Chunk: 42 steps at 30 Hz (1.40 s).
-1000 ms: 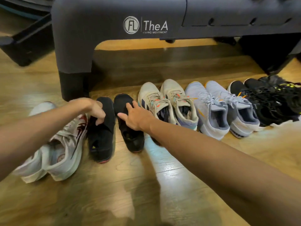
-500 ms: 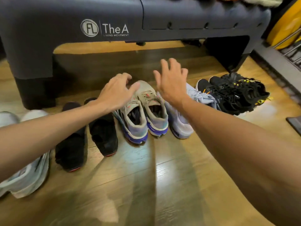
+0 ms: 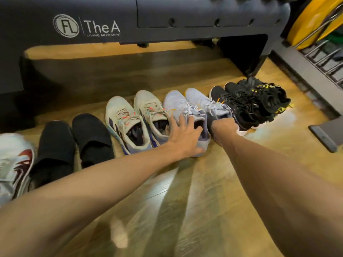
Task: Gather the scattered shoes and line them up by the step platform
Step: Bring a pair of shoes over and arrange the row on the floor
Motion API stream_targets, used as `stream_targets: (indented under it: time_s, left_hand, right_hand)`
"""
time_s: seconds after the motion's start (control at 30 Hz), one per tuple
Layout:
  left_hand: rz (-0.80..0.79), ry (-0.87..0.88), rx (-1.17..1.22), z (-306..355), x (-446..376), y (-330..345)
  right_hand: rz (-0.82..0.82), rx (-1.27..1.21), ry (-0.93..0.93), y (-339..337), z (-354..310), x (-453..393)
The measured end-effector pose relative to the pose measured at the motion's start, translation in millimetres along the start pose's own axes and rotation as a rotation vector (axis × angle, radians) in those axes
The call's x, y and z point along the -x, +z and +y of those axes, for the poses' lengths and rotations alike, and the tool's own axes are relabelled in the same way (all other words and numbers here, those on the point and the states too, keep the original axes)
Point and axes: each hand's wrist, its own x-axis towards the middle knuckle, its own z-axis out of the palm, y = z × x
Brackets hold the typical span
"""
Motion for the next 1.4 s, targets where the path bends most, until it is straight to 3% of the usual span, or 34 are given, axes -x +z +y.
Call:
stream_targets:
  time_s: [0.1,0.17,0.27,0.4,0.63,0.83,1.0,1.07,1.2,1.4]
  left_hand:
    - [0.061,0.027,-0.015,-3.1,3.2,11.2]
    - [0.051,0.038,-0.01,-10.6,7.6,20.6]
    - [0.061,0.039,-0.006,-10.7,12.6,30.4]
    - [0.15,-0.049,0.066,0.8,0.8,24.5]
    - [0.074,-0.124,0.105,13.6,-10.2,19.2]
    - [0.036,-0.124,0.097,3.4,-20.0,16.1]
    - [0.034,-0.089,0.106,-10.0,-9.6,19.1]
    - [-0.04,-0.034,0.085,-14.4,9.5,17.1]
    - [-0.211,0.059,-0.057,-22.4,40.2,-39.0]
    - [-0.195,-0.042,0.089,-17.6,4.7,-231.9]
  right_hand:
    - [0.204,0.077,0.122,4.1,21.2,-6.7]
    - [0.244,0.163,0.056,2.6,31.9,-13.0]
    - [0.125,0.184,-0.102,3.3,44.8,-25.2]
    - [0.081,0.241,-0.165,11.3,55.0,-36.4]
    - [0.189,0.143,-0.32,22.9,48.1,-35.4]
    - [0.11,0.224,-0.244,39.8,32.2,-35.0]
    - [0.019,0.033,-0.291,23.6,35.6,-9.9]
    - [-0.04,0.039,-0.315,9.7,38.4,9.9]
    - [-0.143,0.189,-0.49,-60.0,24.5,35.7]
    - [-0.145,0.091,-0.543,-224.6,-51.2,61.3]
